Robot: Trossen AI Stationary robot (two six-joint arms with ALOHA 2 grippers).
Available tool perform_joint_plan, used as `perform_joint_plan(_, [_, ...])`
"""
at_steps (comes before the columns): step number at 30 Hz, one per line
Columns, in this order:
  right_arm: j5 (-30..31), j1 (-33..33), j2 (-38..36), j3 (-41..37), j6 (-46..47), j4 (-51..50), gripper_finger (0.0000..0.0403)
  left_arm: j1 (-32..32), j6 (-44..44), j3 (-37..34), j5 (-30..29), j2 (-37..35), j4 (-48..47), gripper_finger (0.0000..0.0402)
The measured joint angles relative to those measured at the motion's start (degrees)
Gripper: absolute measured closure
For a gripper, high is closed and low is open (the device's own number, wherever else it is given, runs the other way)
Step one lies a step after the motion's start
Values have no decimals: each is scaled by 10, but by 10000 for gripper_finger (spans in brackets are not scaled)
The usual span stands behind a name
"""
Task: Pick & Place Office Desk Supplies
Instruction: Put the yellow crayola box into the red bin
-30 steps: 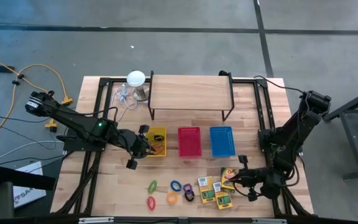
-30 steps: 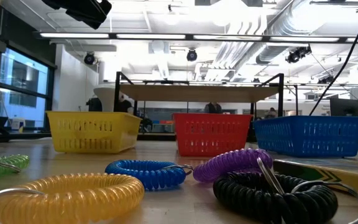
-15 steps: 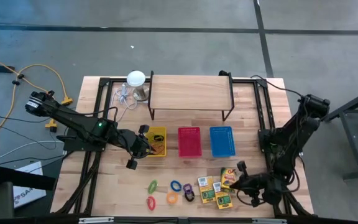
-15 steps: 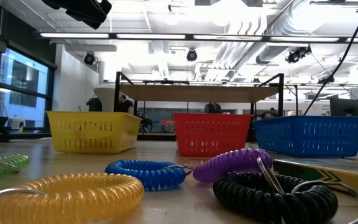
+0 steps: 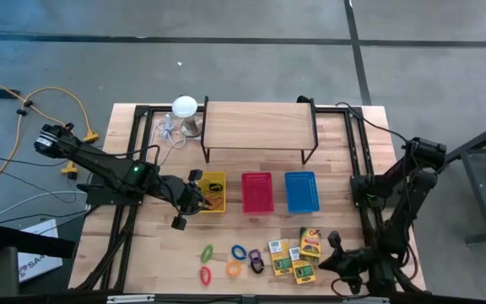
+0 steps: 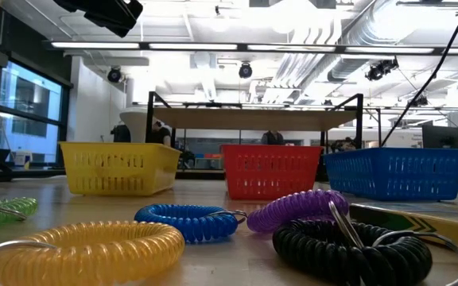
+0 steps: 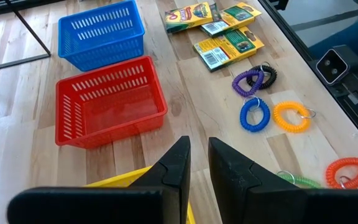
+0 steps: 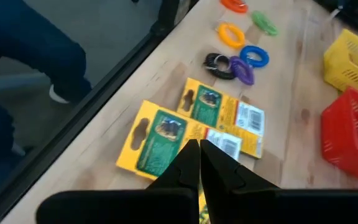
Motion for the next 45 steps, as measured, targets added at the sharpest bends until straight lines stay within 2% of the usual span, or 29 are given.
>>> perform_joint_plan(7, [-21,1,54,50,71,-82,401,0,0,0,0,0,0,347])
perform_joint_plan(20, [-31,1,134,79,109,-133,401,0,0,0,0,0,0,347])
perform_joint_plan(38, [-47,1,155,80,116,-137,400,0,0,0,0,0,1,347])
perform_joint_plan(41, [-52,1,155,80,115,-135,390,0,0,0,0,0,1,347])
perform_joint_plan(45, [-53,1,155,80,115,-131,355,0,0,0,0,0,1,347])
